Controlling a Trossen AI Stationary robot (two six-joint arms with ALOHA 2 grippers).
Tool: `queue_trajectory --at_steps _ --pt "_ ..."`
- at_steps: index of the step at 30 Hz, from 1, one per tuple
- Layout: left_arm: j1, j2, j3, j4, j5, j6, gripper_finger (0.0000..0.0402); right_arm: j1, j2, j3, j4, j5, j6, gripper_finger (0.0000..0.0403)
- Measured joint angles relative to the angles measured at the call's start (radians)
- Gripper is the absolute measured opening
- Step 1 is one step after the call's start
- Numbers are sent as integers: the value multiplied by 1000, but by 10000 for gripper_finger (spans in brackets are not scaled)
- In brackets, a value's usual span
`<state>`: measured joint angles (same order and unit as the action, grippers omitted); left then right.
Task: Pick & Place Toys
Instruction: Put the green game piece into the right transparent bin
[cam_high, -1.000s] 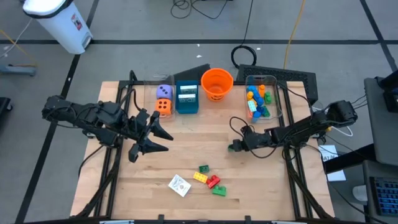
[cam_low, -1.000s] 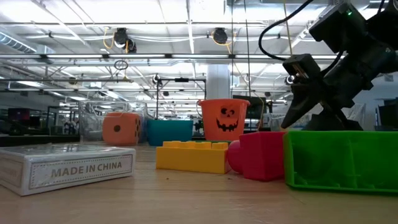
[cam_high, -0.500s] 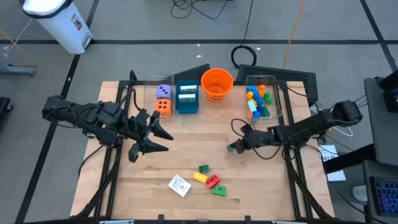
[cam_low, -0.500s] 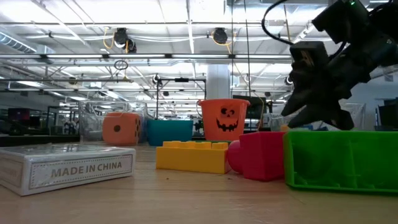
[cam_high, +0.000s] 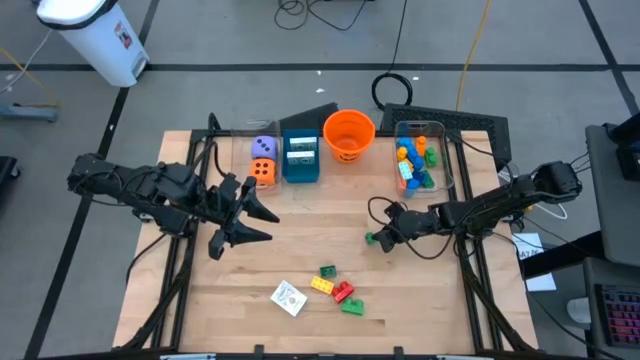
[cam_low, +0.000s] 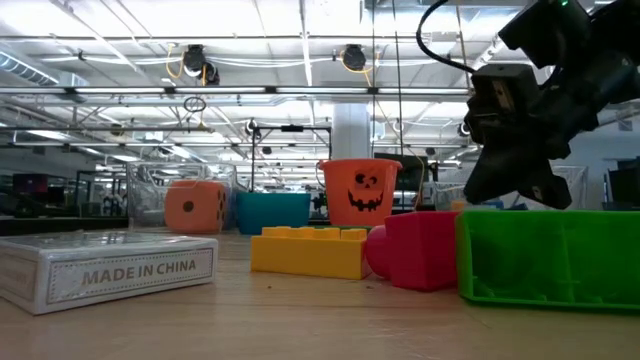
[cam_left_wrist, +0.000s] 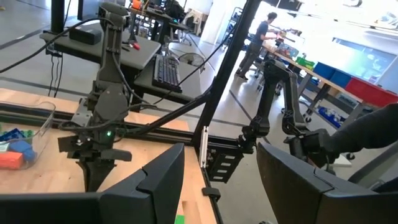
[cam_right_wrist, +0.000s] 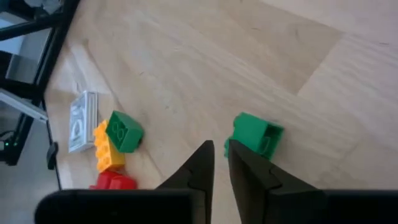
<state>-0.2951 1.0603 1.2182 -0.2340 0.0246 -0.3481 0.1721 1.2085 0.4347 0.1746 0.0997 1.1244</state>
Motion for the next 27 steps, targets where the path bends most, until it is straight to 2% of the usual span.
queue_trajectory --at_steps 9,27 --pt "0 0 0 3 0 6 212 0 30 -1 4 -1 15 19" --pt "0 0 0 8 -8 4 212 0 43 0 -20 2 5 18"
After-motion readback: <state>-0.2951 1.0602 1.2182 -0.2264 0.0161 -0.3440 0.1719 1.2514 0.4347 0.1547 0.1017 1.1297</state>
